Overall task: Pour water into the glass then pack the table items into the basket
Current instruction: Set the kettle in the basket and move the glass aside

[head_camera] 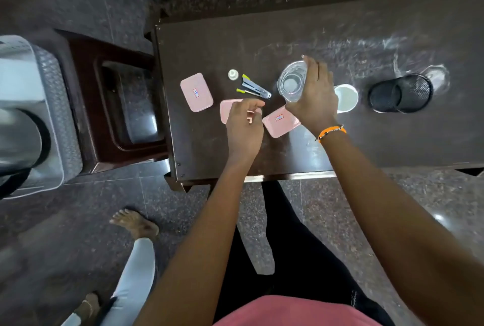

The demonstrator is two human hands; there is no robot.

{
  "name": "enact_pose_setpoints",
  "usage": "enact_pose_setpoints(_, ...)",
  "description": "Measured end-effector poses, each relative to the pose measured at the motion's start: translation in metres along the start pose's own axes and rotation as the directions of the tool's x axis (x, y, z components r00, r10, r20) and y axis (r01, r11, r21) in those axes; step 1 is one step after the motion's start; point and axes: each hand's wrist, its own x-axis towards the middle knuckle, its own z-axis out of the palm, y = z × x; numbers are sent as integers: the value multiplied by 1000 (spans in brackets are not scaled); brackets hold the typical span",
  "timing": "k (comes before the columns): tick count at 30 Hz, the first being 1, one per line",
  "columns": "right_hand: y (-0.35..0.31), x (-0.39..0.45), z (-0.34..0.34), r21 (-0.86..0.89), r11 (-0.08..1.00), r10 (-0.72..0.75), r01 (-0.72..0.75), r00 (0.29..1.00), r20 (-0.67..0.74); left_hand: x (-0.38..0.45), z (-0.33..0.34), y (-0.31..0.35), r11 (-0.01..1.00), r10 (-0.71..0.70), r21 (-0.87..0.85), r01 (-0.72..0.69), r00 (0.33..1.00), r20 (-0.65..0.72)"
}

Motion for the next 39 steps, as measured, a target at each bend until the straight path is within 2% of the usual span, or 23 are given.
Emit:
enact_pose_setpoints(12,18,68,16,36,999,32,-35,997,77,38,47,14,996,-81,32,81,997,11)
enact_pose_setpoints(19,16,78,23,-12,999,53,-52,991,121,49,51,11,992,-76,97,76,997,-6)
enact_pose_setpoints(24,16,77,26,-8,999,52,-51,993,111,48,50,10,992,-100,77,100,995,-11)
enact_pose_setpoints(33,15,63,14,122,990,48,-76,975,215,46,31,12,992,-121,37,121,993,-7)
enact_pose_setpoints(36,12,52,8,98,994,27,-43,986,164,43,22,13,990,-143,4,143,989,-30)
enact_pose_setpoints(39,-5,37,5,178,984,-22,4,995,100,38,4,10,977,-183,-118,176,982,-54)
